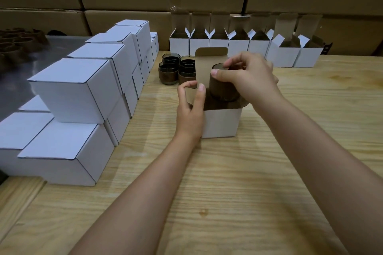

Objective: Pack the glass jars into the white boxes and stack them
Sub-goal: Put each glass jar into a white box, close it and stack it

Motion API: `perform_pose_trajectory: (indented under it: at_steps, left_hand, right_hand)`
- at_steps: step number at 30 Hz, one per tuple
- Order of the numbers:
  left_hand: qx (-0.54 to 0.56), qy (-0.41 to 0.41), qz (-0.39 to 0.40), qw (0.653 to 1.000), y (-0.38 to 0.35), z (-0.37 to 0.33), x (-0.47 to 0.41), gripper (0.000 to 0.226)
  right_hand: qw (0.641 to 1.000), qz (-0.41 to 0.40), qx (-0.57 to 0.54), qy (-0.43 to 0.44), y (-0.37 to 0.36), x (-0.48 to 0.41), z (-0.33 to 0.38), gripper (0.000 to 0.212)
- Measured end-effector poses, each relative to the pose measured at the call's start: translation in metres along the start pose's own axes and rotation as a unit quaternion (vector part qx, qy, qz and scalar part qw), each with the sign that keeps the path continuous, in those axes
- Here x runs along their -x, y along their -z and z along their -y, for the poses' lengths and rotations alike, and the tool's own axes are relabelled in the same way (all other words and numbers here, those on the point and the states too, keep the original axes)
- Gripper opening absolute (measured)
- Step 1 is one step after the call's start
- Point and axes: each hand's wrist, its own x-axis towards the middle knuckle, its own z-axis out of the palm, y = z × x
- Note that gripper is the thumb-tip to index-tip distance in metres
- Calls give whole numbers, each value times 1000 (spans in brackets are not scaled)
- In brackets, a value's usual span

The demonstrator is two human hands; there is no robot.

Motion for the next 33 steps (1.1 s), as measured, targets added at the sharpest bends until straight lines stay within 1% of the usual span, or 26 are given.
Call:
perform_pose_trajectory:
  at_steps: [4, 7, 9, 12, 14, 17, 19, 20, 21, 22, 23, 24, 25, 26, 27, 28, 29, 31, 33]
  left_hand:
    - [3, -12, -12, 1000, -2, 1, -1, 45]
    - [-8, -19, -5, 1000, -1, 0, 0, 44]
    - [-13, -20, 3, 1000, -1, 0, 0, 44]
    - [-13, -16, 0, 1000, -2, -1, 0, 49]
    - [-5, -8, 4, 1000, -2, -2, 1, 49]
    - [8, -3, 9, 1000, -1, -1, 1, 49]
    - [7, -2, 6, 1000, -1, -1, 1, 50]
    - [9, -1, 6, 1000, -1, -2, 1, 48]
    - [12, 0, 7, 1000, -1, -2, 1, 45]
    - [16, 1, 7, 1000, -1, -3, 2, 43]
    - [21, 3, 8, 1000, -1, -3, 2, 41]
    - [26, 8, 11, 1000, -1, -3, 2, 39]
    - [27, 13, 14, 999, -1, -3, 2, 35]
    - [27, 16, 17, 999, -1, -3, 2, 30]
    - [25, 17, 20, 999, -1, -3, 2, 27]
    - [21, 16, 23, 999, 0, -3, 2, 25]
    - [16, 14, 25, 999, 0, -3, 2, 24]
    - [7, 8, 24, 1000, 0, -4, 3, 24]
    - [-2, 1, 20, 1000, -1, -6, 3, 27]
  right_hand:
    - [999, 30, 38, 15, -15, 5, 0, 25]
    - [993, 32, 113, 20, -23, 10, -7, 27]
    - [983, 43, 174, 28, -27, 14, -12, 27]
    - [968, 34, 243, 46, -34, 20, -17, 27]
    - [958, 30, 278, 59, -37, 25, -21, 31]
    - [940, 27, 330, 85, -37, 29, -25, 42]
    - [937, 27, 333, 97, -37, 31, -26, 46]
    - [944, 14, 311, 108, -37, 32, -27, 45]
    - [957, -15, 261, 124, -36, 33, -28, 42]
    - [971, -59, 179, 144, -34, 34, -31, 36]
    - [978, -106, 77, 162, -32, 34, -33, 29]
    - [974, -148, -20, 168, -31, 34, -38, 25]
    - [966, -178, -116, 150, -28, 34, -42, 22]
    - [952, -193, -213, 104, -25, 33, -47, 22]
    - [932, -187, -309, 41, -23, 32, -50, 23]
    - [907, -164, -389, -20, -22, 31, -55, 24]
    - [887, -134, -437, -64, -23, 30, -59, 25]
    - [875, -73, -467, -105, -27, 28, -68, 26]
    - [860, 3, -494, -127, -32, 27, -72, 36]
